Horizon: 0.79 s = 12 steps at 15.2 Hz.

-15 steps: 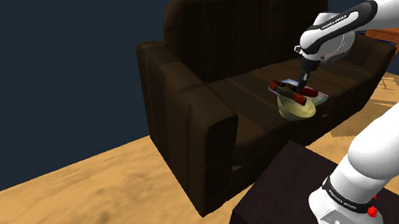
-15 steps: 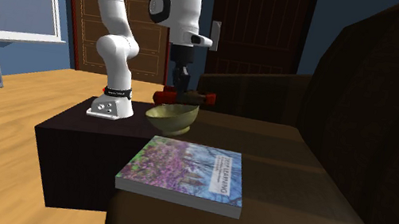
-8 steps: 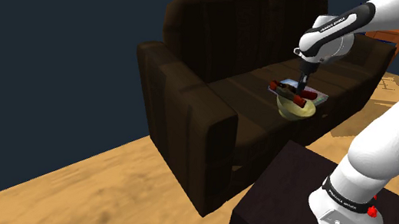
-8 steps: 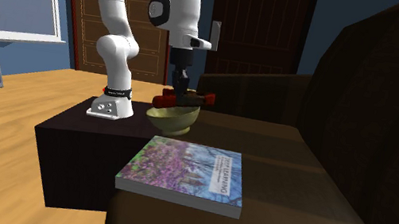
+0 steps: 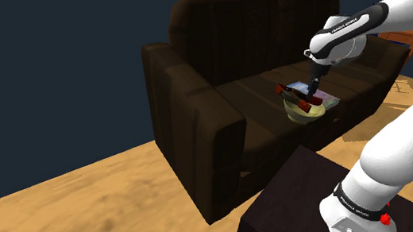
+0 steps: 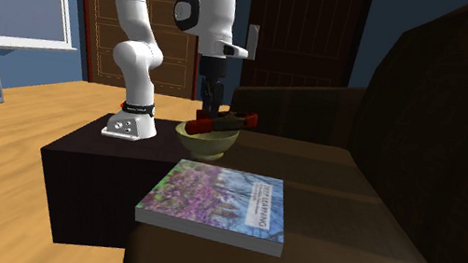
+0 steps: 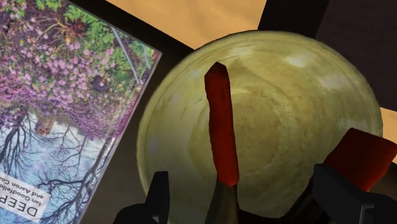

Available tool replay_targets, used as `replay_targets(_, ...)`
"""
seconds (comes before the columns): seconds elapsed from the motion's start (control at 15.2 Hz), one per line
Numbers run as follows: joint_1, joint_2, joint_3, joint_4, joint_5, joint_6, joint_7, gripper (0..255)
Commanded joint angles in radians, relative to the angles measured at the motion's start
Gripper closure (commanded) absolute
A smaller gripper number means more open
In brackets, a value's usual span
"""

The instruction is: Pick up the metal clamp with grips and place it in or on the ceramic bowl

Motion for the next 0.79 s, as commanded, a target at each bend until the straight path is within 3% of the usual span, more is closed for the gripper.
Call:
replay_targets(0.0,-0.003,-0.025,0.008,0.015,-0.012,-0.038,0.01,0)
replay_targets(0.2,-0.01,-0.084,0.032,0.065,-0.033,-0.142,0.029,0)
replay_targets(0.73,-0.01,-0.084,0.033,0.065,-0.033,-0.142,0.029,0)
